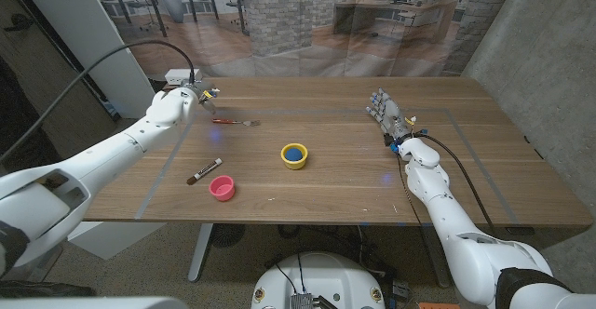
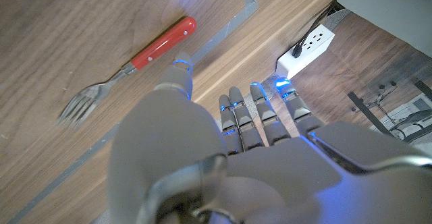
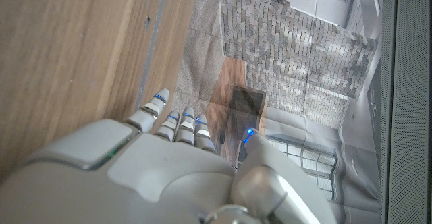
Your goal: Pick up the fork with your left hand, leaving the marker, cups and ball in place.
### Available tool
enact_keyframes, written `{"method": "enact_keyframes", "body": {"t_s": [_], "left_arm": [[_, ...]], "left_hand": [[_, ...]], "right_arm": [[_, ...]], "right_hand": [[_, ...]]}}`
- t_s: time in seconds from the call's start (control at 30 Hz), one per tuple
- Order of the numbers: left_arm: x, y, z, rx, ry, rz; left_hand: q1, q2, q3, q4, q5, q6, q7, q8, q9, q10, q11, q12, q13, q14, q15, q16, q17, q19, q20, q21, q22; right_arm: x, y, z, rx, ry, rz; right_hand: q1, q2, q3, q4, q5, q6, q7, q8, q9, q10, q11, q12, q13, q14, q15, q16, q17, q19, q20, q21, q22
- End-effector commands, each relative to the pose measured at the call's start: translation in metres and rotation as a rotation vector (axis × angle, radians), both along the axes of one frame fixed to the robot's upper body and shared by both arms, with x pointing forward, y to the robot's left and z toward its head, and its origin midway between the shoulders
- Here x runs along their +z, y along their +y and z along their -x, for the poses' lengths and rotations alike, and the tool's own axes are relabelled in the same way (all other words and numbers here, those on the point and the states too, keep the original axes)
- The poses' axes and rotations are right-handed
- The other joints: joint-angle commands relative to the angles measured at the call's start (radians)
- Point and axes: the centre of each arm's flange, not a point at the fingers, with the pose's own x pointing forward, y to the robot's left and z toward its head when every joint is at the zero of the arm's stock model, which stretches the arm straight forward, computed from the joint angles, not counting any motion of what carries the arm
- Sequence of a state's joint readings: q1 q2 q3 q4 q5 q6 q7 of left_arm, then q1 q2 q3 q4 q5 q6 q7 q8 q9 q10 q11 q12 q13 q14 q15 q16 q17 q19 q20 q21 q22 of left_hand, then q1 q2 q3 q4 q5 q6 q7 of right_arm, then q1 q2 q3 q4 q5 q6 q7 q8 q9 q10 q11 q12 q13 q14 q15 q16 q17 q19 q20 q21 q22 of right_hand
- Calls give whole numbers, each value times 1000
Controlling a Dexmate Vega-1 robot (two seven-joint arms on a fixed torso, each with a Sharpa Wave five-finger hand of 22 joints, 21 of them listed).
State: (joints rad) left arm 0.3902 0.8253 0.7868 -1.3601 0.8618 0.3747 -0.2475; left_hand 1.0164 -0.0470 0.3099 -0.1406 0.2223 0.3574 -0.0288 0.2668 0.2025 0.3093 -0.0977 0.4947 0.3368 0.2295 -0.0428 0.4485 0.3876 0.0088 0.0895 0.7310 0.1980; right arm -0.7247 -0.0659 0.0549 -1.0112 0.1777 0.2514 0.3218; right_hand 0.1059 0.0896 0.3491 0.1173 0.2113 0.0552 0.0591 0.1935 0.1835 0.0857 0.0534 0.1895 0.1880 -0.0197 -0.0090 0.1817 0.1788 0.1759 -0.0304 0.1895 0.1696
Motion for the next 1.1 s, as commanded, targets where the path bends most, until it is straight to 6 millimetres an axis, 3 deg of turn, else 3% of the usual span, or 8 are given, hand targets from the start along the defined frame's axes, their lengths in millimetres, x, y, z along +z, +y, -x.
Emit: {"method": "enact_keyframes", "body": {"t_s": [0.03,0.93,1.1], "left_arm": [[-9,-3,-8,-15,-10,11],[-37,-8,-10,-29,9,31],[-38,-6,-9,-19,-17,18]], "left_hand": [[8,2,-10,-3,7,18,-6,11,4,22,-2,13,6,7,-24,15,9,5,-1,1,3],[17,4,-34,-3,7,37,-8,22,9,27,0,37,27,4,-20,36,37,3,-1,0,4],[25,10,-38,-5,8,67,-10,37,12,45,-4,52,35,21,-20,50,45,11,-3,4,5]], "right_arm": [[1,-1,-1,-4,0,4],[3,0,-5,0,1,11],[3,0,-5,1,0,11]], "right_hand": [[2,-8,-3,-1,6,2,6,2,2,0,5,9,3,-5,5,4,3,8,-1,5,2],[1,-8,-5,-3,9,2,6,2,2,1,4,8,3,-5,6,3,3,7,0,4,2],[0,-8,-5,-3,9,2,7,2,2,0,8,8,3,-5,6,3,3,7,0,4,2]]}}
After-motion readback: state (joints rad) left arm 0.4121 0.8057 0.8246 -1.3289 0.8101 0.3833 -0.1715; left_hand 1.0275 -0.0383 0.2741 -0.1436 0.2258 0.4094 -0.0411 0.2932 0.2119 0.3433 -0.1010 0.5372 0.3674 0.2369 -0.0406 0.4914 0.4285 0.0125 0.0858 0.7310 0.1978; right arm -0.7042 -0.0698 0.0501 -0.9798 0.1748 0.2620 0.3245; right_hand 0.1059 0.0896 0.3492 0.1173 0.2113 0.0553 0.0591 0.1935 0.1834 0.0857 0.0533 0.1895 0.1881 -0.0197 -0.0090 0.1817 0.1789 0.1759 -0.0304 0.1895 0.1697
